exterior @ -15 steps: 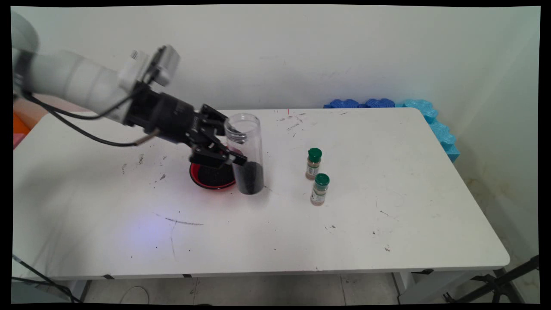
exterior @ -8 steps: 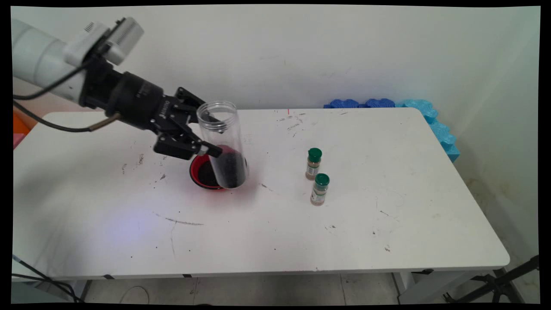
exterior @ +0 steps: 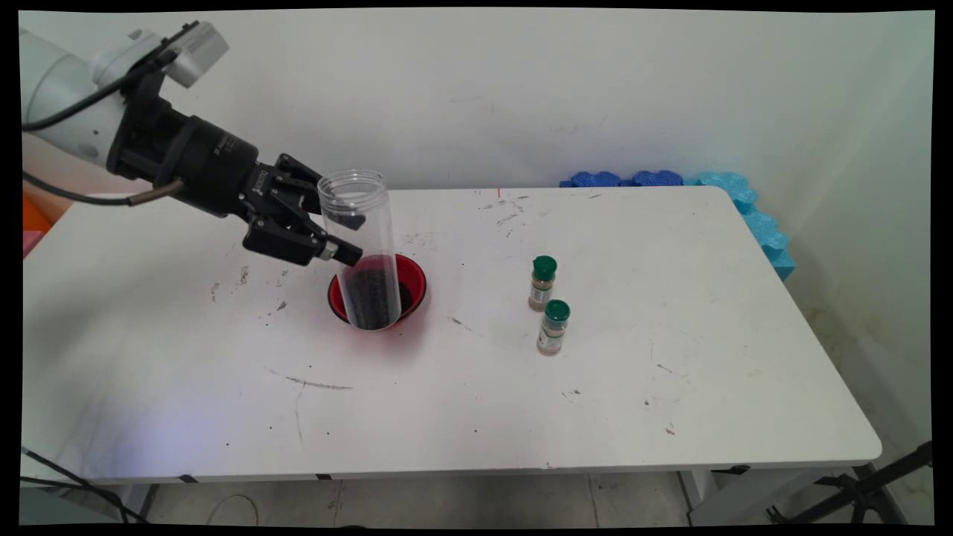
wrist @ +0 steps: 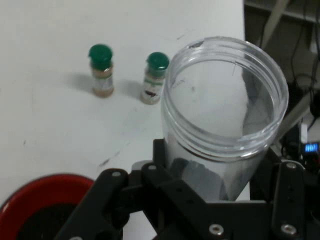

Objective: Pour the black seasoning powder in the red bowl

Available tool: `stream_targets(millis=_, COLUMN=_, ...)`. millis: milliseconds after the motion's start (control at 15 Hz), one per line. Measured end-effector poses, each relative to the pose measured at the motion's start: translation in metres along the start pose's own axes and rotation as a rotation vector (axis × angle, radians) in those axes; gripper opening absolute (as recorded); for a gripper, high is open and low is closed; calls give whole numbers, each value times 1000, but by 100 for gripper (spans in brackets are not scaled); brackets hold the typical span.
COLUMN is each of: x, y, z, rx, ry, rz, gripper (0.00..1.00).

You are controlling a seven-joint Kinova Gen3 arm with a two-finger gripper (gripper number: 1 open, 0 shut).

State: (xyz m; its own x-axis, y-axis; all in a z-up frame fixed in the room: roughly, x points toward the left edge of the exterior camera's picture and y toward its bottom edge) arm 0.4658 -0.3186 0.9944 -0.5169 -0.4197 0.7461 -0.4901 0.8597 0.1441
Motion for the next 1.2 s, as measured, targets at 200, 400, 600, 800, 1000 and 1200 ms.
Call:
stream_targets(millis=200, x=-3, y=-12, z=-1, rx=35, ry=6, rz=-164, gripper=0)
stream_targets(millis=400, x=-7, y=-21, z=0, rx=57, ry=16, rz=-316, gripper=0)
stream_targets(millis=600, x=-16, y=-29, z=2, rx=80, ry=21, rz=-471, gripper=0)
stream_targets(millis=800, x=-24, y=-36, z=6, rx=97, ry=18, rz=-587, gripper=0)
stream_targets(millis=1000, x=-31, y=-42, z=10, rx=107, ry=19, rz=-688, gripper=0)
stream_targets(millis=1200, x=-39, y=-46, z=16, rx=100, ry=25, rz=-796, gripper=0)
